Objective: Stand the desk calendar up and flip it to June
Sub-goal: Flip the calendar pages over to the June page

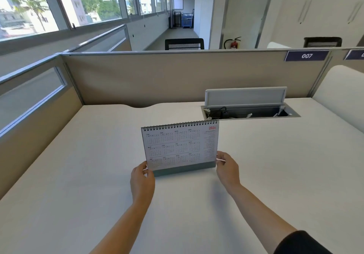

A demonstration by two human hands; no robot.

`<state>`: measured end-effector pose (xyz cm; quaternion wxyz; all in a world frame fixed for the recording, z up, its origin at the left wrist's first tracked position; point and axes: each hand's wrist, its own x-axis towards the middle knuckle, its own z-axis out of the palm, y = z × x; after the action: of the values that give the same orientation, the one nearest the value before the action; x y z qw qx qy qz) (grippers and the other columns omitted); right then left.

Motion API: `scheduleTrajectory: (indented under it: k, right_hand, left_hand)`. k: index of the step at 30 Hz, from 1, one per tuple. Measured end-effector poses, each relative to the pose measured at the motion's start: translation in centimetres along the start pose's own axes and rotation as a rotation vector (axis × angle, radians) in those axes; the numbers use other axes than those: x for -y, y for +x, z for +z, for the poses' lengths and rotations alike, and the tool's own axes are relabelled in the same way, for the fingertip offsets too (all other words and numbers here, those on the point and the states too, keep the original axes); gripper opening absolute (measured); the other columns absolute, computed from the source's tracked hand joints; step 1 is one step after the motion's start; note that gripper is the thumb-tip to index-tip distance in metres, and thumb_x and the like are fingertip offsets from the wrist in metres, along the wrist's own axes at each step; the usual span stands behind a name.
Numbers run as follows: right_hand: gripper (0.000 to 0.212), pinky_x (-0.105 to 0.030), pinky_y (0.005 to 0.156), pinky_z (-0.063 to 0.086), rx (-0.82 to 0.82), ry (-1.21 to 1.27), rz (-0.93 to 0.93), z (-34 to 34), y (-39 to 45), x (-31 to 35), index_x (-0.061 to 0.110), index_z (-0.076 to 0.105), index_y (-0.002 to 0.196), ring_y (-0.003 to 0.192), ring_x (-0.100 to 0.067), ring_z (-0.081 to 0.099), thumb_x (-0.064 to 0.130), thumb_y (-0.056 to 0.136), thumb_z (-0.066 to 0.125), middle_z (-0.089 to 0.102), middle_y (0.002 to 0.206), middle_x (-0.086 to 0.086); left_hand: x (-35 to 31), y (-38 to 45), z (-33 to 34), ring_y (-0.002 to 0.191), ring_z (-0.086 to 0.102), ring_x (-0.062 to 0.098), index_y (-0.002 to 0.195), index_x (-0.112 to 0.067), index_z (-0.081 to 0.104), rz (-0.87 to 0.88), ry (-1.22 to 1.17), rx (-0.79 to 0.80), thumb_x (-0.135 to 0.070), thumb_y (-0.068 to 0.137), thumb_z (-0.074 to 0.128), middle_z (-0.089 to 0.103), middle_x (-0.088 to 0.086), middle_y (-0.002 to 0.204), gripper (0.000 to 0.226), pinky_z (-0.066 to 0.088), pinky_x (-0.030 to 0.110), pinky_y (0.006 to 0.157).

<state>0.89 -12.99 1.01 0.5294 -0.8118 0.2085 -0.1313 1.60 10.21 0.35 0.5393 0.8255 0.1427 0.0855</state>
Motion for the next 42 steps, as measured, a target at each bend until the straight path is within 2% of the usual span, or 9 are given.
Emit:
scheduleTrajectory:
  k: [8, 13, 18, 22, 27, 30, 33, 37, 42]
  right_hand:
    - [0.02, -0.025, 0.073, 0.041, -0.069, -0.106, 0.006, -0.1, 0.2, -0.3, 0.009, 0.061, 0.106, 0.09, -0.022, 0.057, 0.009, 0.088, 0.052, 0.064, 0.106, -0.005]
    - [0.016, -0.022, 0.055, 0.039, -0.1, -0.039, -0.005, -0.8, -0.3, -0.2, 0.015, 0.056, 0.076, 0.068, -0.015, 0.055, 0.028, 0.081, 0.064, 0.063, 0.077, 0.003]
    - [0.024, -0.028, 0.062, 0.045, 0.241, 0.264, 0.034, -2.9, -0.6, 0.9, 0.01, 0.048, 0.066, 0.069, -0.022, 0.055, 0.018, 0.086, 0.058, 0.056, 0.069, -0.006]
    - [0.022, -0.024, 0.06, 0.052, 0.461, 0.488, 0.007, -5.5, -0.6, 3.1, 0.006, 0.066, 0.096, 0.076, -0.017, 0.066, 0.015, 0.085, 0.049, 0.073, 0.085, -0.002]
    - [0.048, -0.023, 0.061, 0.054, 0.512, 0.797, -0.171, -7.6, 0.4, 9.1, 0.014, 0.059, 0.083, 0.079, -0.018, 0.068, 0.048, 0.089, 0.026, 0.075, 0.088, -0.002]
    - [0.062, -0.031, 0.074, 0.046, 0.436, 0.662, -0.305, -7.0, 1.3, 12.4, 0.021, 0.059, 0.086, 0.092, -0.013, 0.064, 0.056, 0.088, 0.009, 0.072, 0.098, 0.004]
    - [0.049, -0.025, 0.073, 0.044, 0.333, 0.457, -0.374, -5.4, 2.4, 13.8, 0.021, 0.061, 0.096, 0.09, 0.0, 0.063, 0.045, 0.094, 0.018, 0.07, 0.097, 0.011]
    - [0.042, -0.038, 0.074, 0.047, 0.212, -0.121, -0.505, -3.5, 4.1, 13.0, 0.006, 0.061, 0.104, 0.085, -0.027, 0.059, 0.037, 0.096, 0.033, 0.066, 0.086, -0.012]
    - [0.036, -0.049, 0.096, 0.038, 0.18, -0.375, -0.48, -2.0, 4.1, 10.4, 0.019, 0.057, 0.116, 0.11, -0.022, 0.05, 0.038, 0.094, 0.036, 0.063, 0.113, -0.004]
  left_hand:
    - [-0.2, -1.4, 0.2, 0.11, 0.052, 0.021, 0.13, -0.019, 0.048, -0.009, -0.044, 0.001, -0.012, 0.09, 0.045, 0.053, 0.007, 0.127, 0.04, 0.044, 0.036, 0.094]
    - [-0.2, -1.4, 0.0, 0.109, 0.055, 0.022, 0.123, -0.017, 0.055, -0.031, -0.065, -0.007, -0.017, 0.09, 0.045, 0.06, 0.005, 0.123, 0.035, 0.048, 0.038, 0.093]
    - [-0.7, -0.9, -0.9, 0.094, 0.056, 0.025, 0.084, -0.013, 0.063, -0.194, -0.361, -0.092, -0.032, 0.095, 0.031, 0.065, 0.009, 0.096, 0.039, 0.036, 0.034, 0.08]
    - [-1.1, 0.3, -2.3, 0.093, 0.058, 0.027, 0.082, -0.009, 0.062, -0.375, -0.56, -0.057, -0.039, 0.094, 0.025, 0.066, 0.01, 0.089, 0.05, 0.039, 0.041, 0.088]
    - [-1.3, 0.1, -2.8, 0.103, 0.055, 0.03, 0.097, -0.008, 0.06, -0.326, -0.547, 0.116, -0.032, 0.097, 0.026, 0.063, 0.012, 0.101, 0.042, 0.039, 0.043, 0.095]
    - [-1.7, -0.3, -2.6, 0.103, 0.053, 0.03, 0.095, -0.01, 0.062, -0.288, -0.493, 0.125, -0.032, 0.098, 0.026, 0.062, 0.011, 0.103, 0.042, 0.038, 0.043, 0.096]
    - [-2.0, -0.6, -2.6, 0.102, 0.053, 0.029, 0.081, -0.016, 0.062, -0.288, -0.472, 0.104, -0.03, 0.098, 0.026, 0.062, 0.009, 0.098, 0.042, 0.038, 0.043, 0.096]
    - [-2.0, -0.9, -2.7, 0.097, 0.054, 0.027, 0.079, -0.016, 0.06, -0.295, -0.478, 0.108, -0.027, 0.097, 0.029, 0.063, 0.003, 0.087, 0.037, 0.037, 0.043, 0.095]
    - [-1.8, -1.0, -2.5, 0.106, 0.049, 0.024, 0.109, -0.01, 0.055, -0.284, -0.449, 0.095, -0.027, 0.095, 0.038, 0.056, 0.009, 0.11, 0.028, 0.034, 0.043, 0.1]
